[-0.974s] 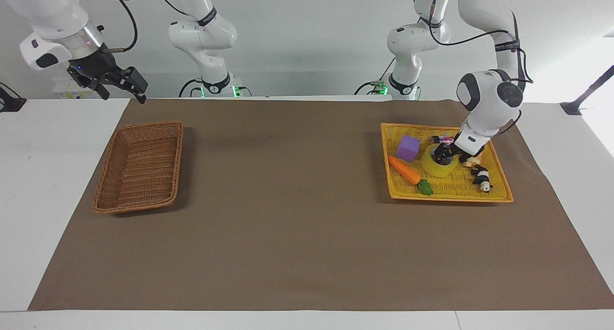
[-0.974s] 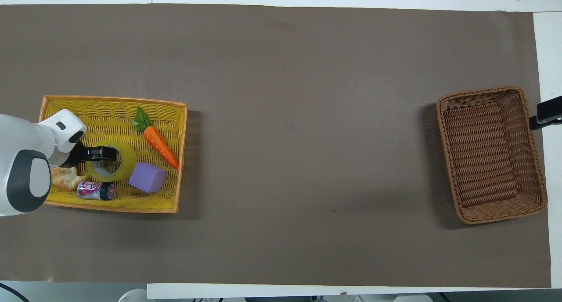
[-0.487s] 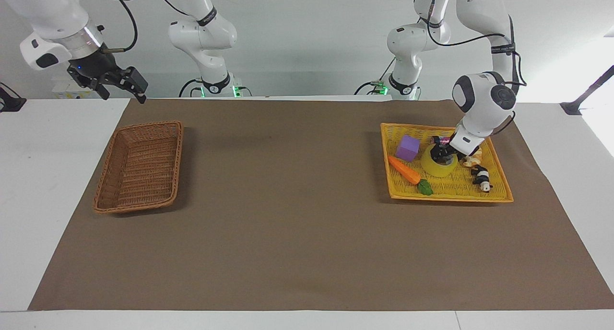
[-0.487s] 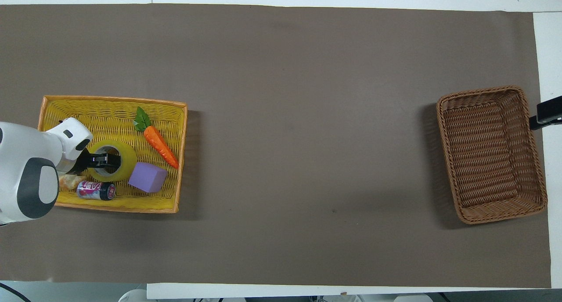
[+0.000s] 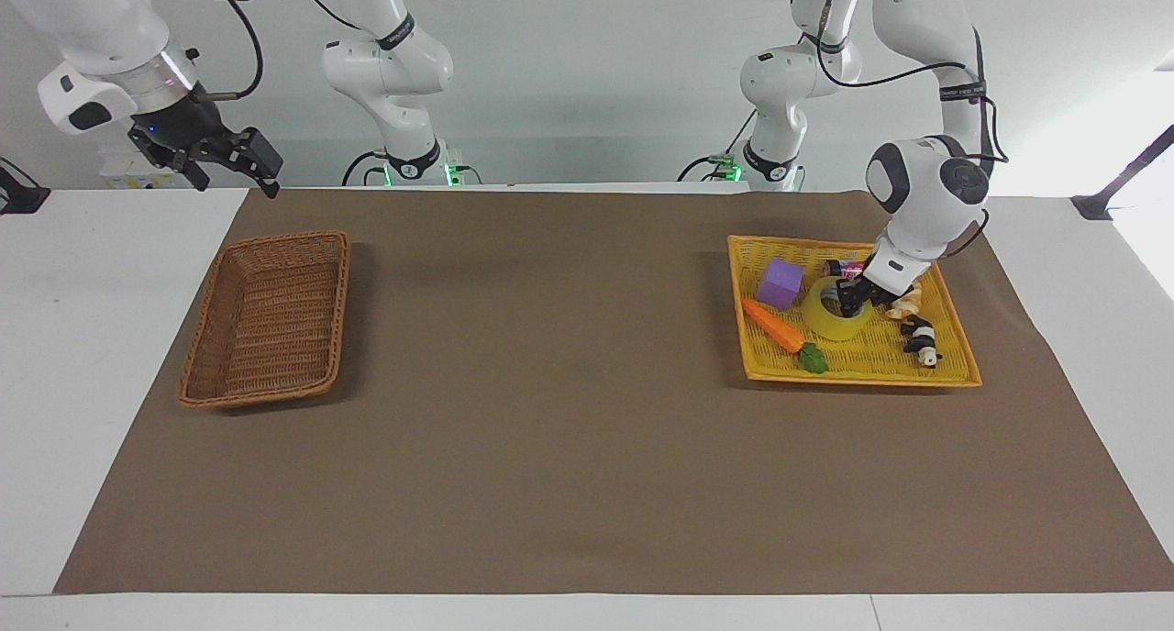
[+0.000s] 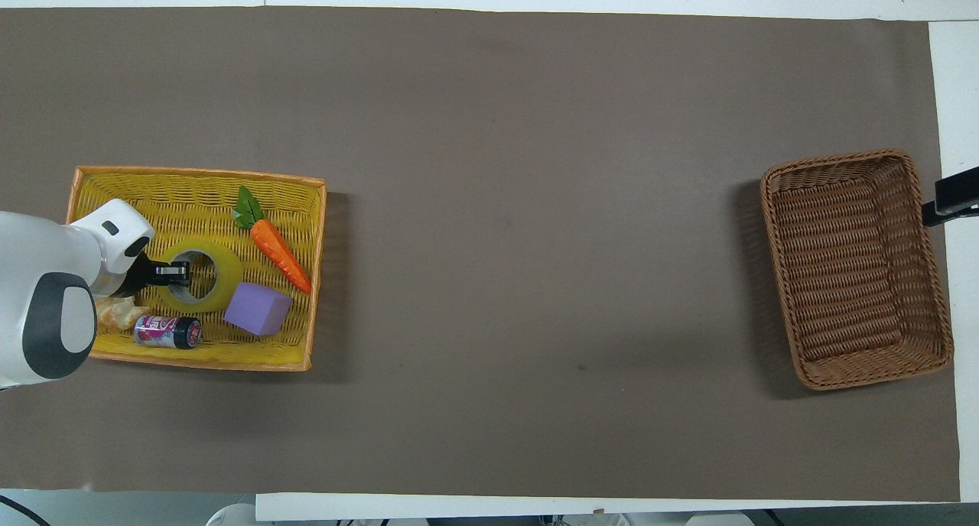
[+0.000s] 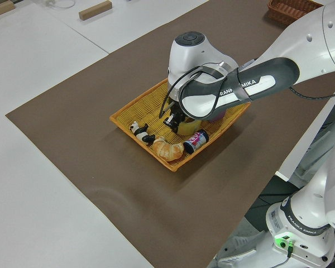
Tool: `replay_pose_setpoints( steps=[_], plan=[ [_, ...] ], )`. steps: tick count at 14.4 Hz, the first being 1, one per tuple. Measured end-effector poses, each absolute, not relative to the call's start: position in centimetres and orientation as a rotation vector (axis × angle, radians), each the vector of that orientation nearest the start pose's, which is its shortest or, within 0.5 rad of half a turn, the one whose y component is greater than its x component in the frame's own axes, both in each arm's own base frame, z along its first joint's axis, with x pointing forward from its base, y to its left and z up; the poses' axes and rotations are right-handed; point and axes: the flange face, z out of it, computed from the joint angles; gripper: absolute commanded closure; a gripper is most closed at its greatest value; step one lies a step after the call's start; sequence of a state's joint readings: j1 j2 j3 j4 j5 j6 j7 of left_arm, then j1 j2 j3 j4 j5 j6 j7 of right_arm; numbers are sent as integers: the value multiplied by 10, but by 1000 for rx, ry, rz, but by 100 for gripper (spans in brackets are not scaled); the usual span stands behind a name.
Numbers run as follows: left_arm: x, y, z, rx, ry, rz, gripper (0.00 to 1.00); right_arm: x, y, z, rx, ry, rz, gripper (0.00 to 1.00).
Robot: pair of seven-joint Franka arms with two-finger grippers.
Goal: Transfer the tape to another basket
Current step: 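Lift the tape roll with the left gripper toward the table center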
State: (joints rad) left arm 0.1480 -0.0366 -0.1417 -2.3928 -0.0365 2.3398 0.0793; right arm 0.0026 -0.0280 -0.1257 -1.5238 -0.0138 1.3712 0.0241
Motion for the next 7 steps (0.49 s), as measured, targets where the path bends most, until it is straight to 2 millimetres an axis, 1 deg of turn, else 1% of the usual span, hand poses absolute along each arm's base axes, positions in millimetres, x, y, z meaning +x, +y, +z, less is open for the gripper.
replay_pose_setpoints(
  steps=[1,2,4,5,6,7],
  plan=[
    [500,2,352,-3164,78,32,100,520,-67,645,-3131,233,197,0],
    [515,1,380,-3166,84,35,100,520,-67,645,-3131,233,197,0],
    [541,-6,444,-3173,101,-3,100,520,-67,645,-3131,233,197,0],
    [549,-16,468,-3193,100,-35,100,520,-67,645,-3131,233,197,0],
    [555,-34,483,-3229,95,-64,100,520,-67,645,-3131,233,197,0],
    [557,-58,490,-3265,101,-81,100,520,-67,645,-3131,233,197,0]
  ],
)
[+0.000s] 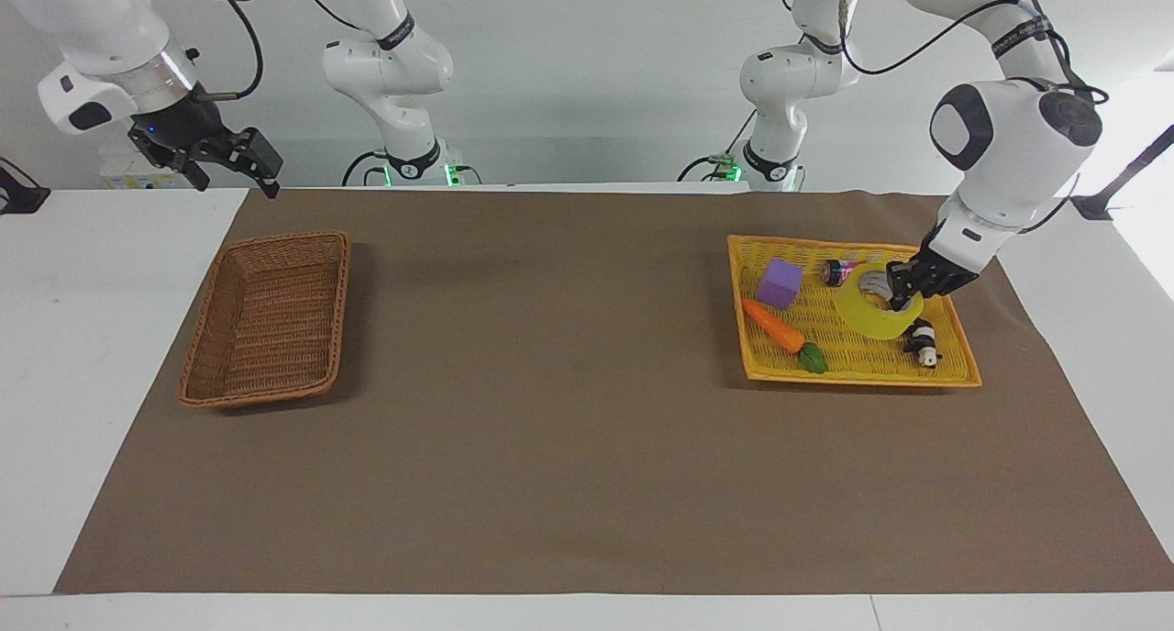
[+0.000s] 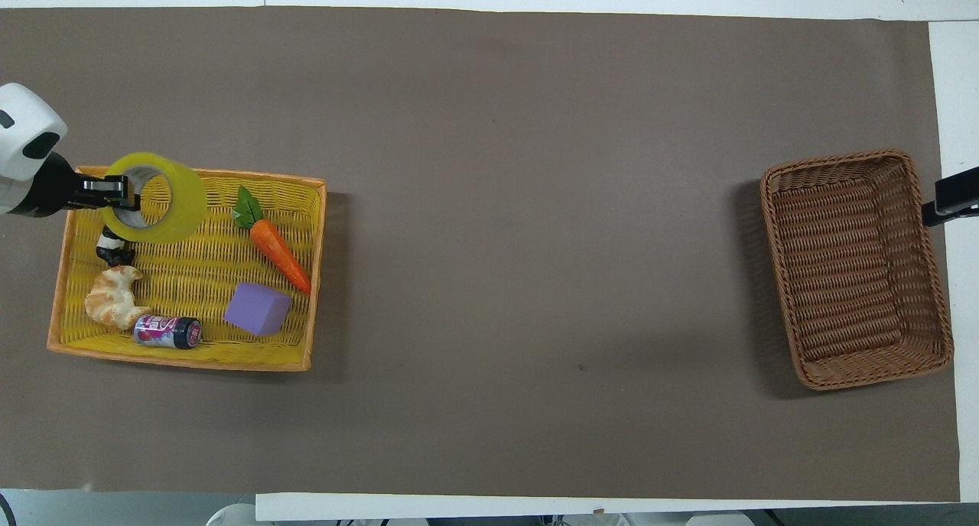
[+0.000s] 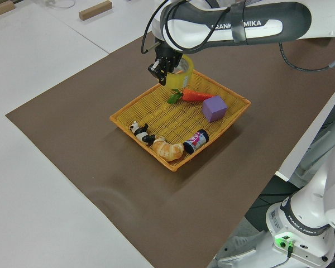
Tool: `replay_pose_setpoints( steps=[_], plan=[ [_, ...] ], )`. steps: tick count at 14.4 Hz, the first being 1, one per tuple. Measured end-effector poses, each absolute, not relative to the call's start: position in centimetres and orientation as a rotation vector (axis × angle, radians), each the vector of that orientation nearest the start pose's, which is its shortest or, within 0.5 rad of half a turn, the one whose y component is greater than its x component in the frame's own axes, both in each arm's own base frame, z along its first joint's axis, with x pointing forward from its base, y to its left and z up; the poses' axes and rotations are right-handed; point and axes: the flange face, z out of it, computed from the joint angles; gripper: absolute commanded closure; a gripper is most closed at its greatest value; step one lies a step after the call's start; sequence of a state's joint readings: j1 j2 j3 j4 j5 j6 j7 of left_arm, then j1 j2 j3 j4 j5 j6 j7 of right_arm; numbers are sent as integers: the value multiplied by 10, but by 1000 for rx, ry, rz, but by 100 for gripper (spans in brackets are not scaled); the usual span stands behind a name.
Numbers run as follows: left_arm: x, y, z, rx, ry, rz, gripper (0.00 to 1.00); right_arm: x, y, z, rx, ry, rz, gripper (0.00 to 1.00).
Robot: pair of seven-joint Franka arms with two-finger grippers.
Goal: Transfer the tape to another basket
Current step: 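Lift the tape roll with the left gripper toward the table center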
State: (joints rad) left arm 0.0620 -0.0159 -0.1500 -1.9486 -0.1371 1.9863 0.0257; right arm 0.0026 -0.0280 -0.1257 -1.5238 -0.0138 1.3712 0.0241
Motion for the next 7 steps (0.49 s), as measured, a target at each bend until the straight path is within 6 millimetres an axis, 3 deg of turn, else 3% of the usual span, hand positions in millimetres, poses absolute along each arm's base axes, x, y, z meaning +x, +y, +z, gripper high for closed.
replay_pose_setpoints(
  steps=[5,7],
  plan=[
    [533,-233,493,-3442,23,-170,100,520,-67,645,-3131,233,197,0],
    [517,-282,499,-3499,-8,-225,100,520,-67,645,-3131,233,197,0]
  ],
)
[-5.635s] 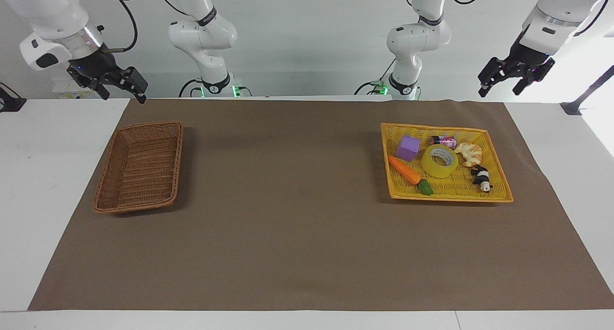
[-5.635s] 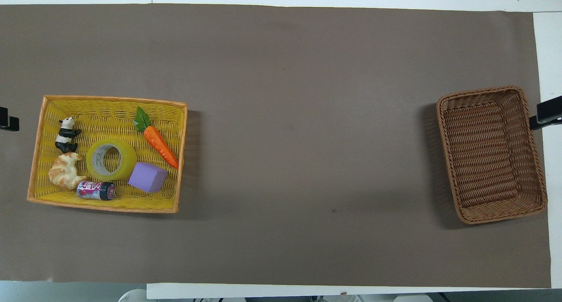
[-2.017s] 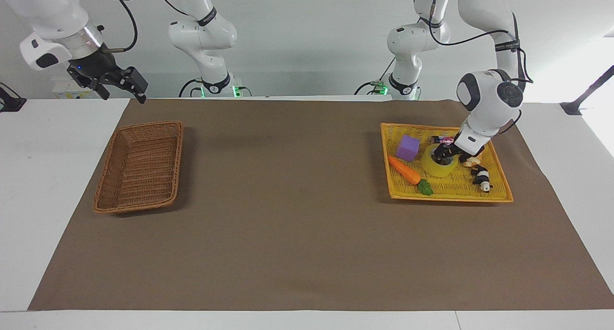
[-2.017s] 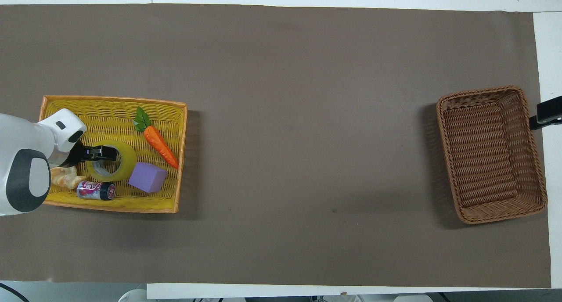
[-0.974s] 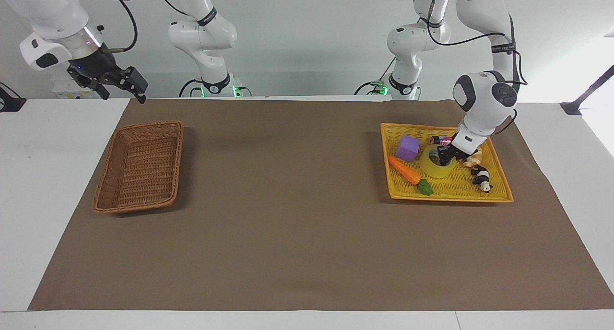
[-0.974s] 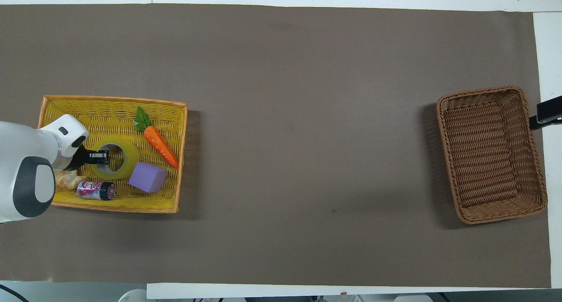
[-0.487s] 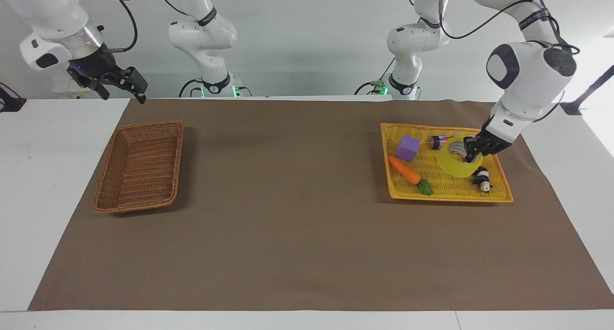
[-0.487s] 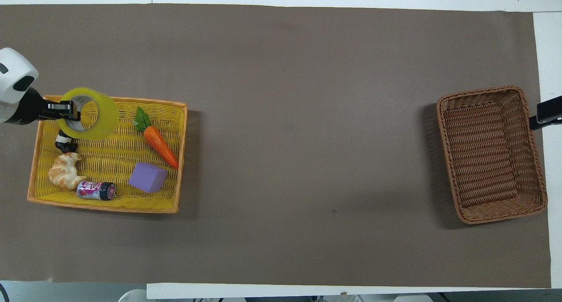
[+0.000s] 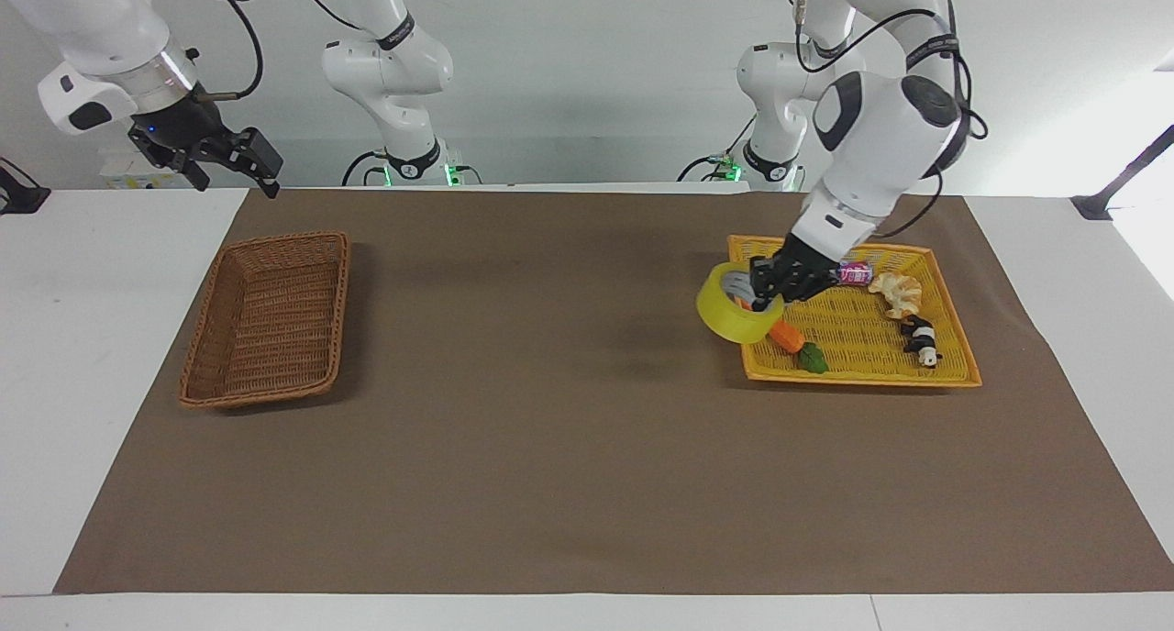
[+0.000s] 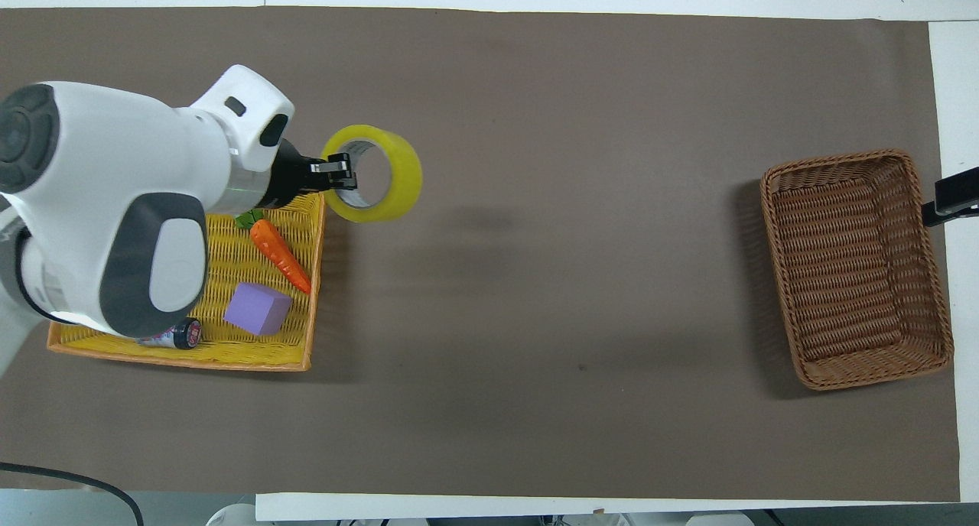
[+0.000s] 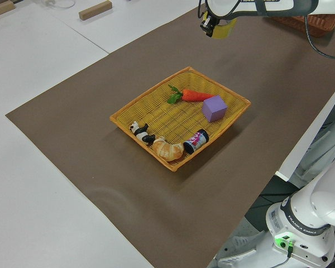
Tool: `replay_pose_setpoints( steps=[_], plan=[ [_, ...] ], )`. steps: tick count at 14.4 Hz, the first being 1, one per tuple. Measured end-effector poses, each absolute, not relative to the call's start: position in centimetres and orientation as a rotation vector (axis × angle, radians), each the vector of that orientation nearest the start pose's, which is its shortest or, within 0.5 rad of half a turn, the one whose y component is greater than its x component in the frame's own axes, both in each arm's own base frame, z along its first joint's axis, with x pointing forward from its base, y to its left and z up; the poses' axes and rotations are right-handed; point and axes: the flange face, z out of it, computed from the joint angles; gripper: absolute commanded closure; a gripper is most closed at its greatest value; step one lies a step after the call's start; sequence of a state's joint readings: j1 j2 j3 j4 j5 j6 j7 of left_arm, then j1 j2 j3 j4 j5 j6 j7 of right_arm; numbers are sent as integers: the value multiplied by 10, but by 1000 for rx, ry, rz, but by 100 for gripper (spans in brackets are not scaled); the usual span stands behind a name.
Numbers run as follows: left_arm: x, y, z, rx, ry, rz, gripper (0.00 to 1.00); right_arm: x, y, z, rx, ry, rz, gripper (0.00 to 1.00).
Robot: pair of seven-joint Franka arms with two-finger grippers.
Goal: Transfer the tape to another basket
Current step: 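Lift the tape roll with the left gripper toward the table center, then hold the tape with the left gripper while the right gripper grasps it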
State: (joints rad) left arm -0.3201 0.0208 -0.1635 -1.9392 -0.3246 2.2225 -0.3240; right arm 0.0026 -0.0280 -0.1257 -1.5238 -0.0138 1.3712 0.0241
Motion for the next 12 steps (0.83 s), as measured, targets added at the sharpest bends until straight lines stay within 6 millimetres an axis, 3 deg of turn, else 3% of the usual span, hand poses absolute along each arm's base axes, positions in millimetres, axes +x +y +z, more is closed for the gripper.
replay_pose_setpoints(
  steps=[3,10,12],
  plan=[
    [504,-313,505,-3532,17,-278,100,520,-67,645,-3131,233,197,0],
    [508,-310,501,-3538,-10,-267,100,518,-66,644,-3128,232,227,0],
    [508,-311,501,-3549,-22,-259,100,516,-54,641,-3115,173,269,0]
  ],
)
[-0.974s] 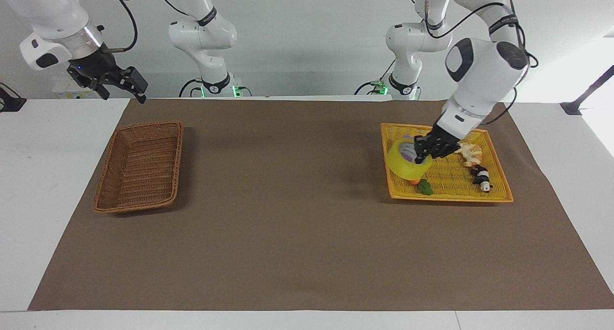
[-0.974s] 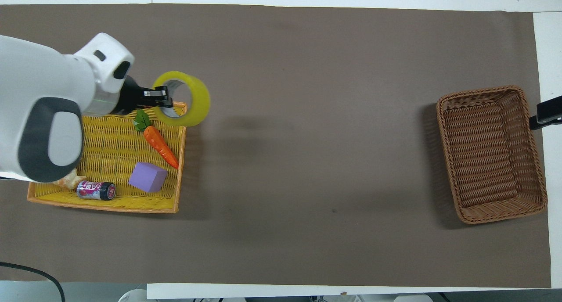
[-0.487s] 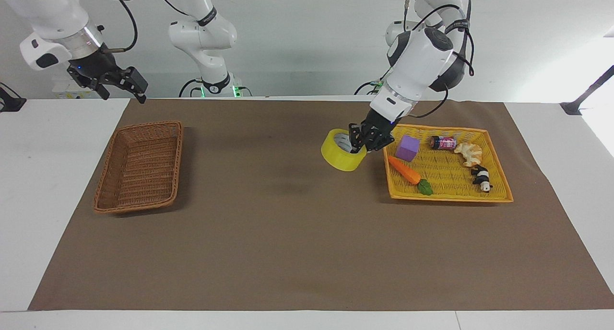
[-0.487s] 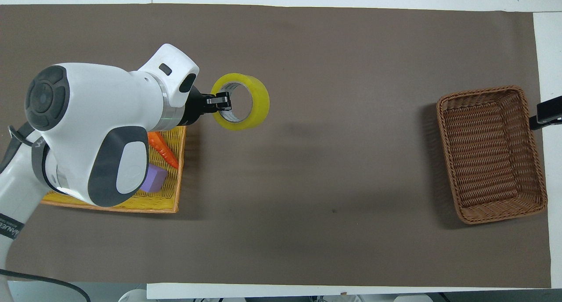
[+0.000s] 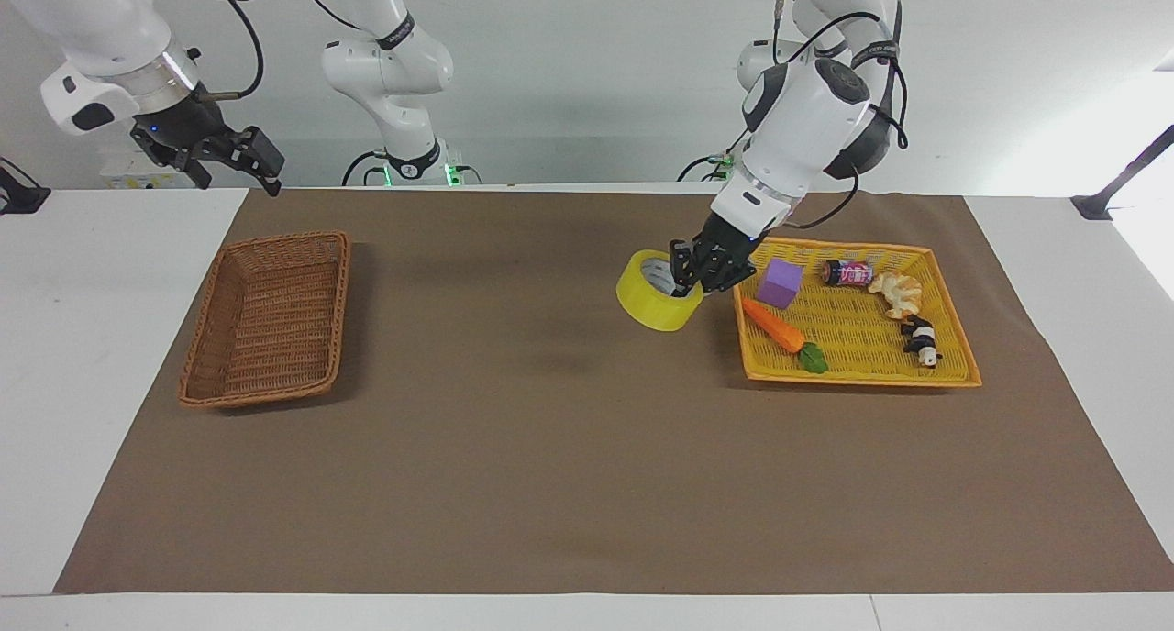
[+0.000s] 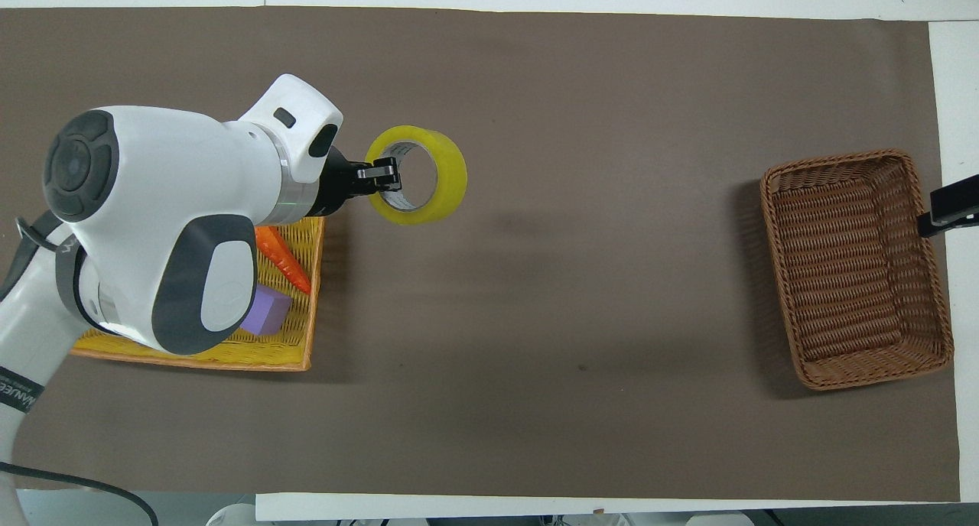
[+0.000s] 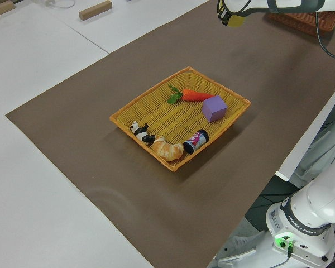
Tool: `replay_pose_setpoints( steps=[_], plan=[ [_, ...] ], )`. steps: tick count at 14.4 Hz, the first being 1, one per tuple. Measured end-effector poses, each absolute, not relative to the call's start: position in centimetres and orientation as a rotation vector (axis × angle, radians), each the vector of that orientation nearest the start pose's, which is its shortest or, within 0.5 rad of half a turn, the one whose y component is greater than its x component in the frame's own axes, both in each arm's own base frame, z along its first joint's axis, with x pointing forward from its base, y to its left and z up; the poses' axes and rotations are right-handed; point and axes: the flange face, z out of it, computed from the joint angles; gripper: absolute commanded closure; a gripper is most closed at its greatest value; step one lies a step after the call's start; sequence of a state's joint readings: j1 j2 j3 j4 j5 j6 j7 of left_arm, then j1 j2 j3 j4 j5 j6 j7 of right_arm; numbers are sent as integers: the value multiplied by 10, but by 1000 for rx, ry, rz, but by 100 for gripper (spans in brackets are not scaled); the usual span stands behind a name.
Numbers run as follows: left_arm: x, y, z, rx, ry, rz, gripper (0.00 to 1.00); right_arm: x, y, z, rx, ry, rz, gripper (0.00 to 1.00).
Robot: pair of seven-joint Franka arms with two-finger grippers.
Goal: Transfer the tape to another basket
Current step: 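Hold the tape with the left gripper while the right gripper grasps it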
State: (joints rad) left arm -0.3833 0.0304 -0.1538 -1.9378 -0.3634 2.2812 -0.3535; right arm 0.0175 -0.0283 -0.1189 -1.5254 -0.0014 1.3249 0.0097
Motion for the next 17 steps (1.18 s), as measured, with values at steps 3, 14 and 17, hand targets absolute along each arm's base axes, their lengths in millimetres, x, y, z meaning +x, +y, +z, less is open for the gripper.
replay_pose_setpoints(
  steps=[3,14,17],
  plan=[
    [506,-314,501,-3568,-36,-243,100,521,-5,638,-2960,-83,235,0],
    [493,-334,512,-3611,143,-133,100,558,168,526,-2205,-31,-99,0],
    [491,-337,515,-3621,149,-128,100,552,217,504,-2160,9,-91,0]
  ],
)
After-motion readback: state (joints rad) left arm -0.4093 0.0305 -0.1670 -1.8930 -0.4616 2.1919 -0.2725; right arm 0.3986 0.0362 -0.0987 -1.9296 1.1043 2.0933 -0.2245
